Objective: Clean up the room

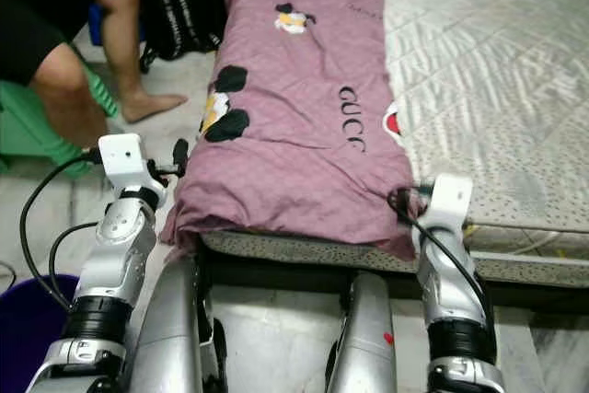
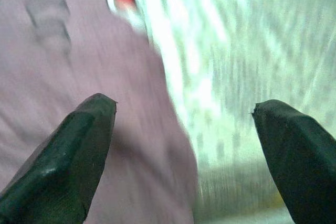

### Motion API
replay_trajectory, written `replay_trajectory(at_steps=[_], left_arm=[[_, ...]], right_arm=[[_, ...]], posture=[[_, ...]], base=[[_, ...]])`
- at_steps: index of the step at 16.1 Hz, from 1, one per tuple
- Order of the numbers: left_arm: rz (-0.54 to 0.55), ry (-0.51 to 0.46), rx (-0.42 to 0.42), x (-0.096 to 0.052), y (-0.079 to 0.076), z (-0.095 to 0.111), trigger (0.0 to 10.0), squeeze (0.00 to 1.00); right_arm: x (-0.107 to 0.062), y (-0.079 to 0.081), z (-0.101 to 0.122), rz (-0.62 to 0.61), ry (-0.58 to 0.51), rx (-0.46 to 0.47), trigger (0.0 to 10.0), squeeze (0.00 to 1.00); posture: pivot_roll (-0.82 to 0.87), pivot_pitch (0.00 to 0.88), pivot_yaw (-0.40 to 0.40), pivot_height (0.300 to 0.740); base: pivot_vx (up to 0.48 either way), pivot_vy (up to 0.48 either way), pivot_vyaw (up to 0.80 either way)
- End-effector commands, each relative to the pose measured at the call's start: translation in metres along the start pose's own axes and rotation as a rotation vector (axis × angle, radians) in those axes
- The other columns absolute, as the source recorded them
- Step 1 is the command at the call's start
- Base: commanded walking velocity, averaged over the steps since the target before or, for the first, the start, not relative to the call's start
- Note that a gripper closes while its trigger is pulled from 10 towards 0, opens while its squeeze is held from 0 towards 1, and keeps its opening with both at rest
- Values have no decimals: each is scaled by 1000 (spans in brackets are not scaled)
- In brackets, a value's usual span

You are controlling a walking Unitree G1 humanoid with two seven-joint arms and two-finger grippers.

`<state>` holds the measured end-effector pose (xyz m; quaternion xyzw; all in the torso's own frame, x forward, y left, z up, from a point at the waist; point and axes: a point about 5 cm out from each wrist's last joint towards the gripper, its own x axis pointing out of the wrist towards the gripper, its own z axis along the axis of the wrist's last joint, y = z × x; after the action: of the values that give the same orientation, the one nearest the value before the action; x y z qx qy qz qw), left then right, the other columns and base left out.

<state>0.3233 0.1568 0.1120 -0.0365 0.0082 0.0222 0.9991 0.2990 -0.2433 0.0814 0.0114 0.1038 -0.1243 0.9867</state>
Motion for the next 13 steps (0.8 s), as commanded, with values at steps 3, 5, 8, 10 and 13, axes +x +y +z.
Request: replay_trajectory(at_steps=[3, 5, 8, 10, 13], left_arm=[[-14, -15, -10, 2, -3, 0, 10000, 0], [-19, -28, -8, 8, -4, 4, 10000, 0], [-20, -38, -10, 11, -5, 7, 10000, 0], [-21, -40, -10, 12, -5, 6, 10000, 0], [-23, -42, -12, 14, -6, 5, 10000, 0]], right_arm=[[-7, 44, 52, 145, -293, 11, 10000, 1000], [-9, 79, 74, 250, -396, 16, 10000, 0], [-7, 93, 77, 275, -404, 58, 10000, 0], [-5, 97, 78, 286, -406, 63, 10000, 0], [-2, 101, 79, 297, -415, 50, 10000, 0]], posture=[[-7, 6, 26, 546], [-1, 0, 29, 546], [7, 0, 27, 559], [10, 0, 23, 579], [9, 0, 22, 614]], base=[[0, 0, 0], [0, 0, 0], [0, 0, 0], [0, 0, 0], [0, 0, 0]])
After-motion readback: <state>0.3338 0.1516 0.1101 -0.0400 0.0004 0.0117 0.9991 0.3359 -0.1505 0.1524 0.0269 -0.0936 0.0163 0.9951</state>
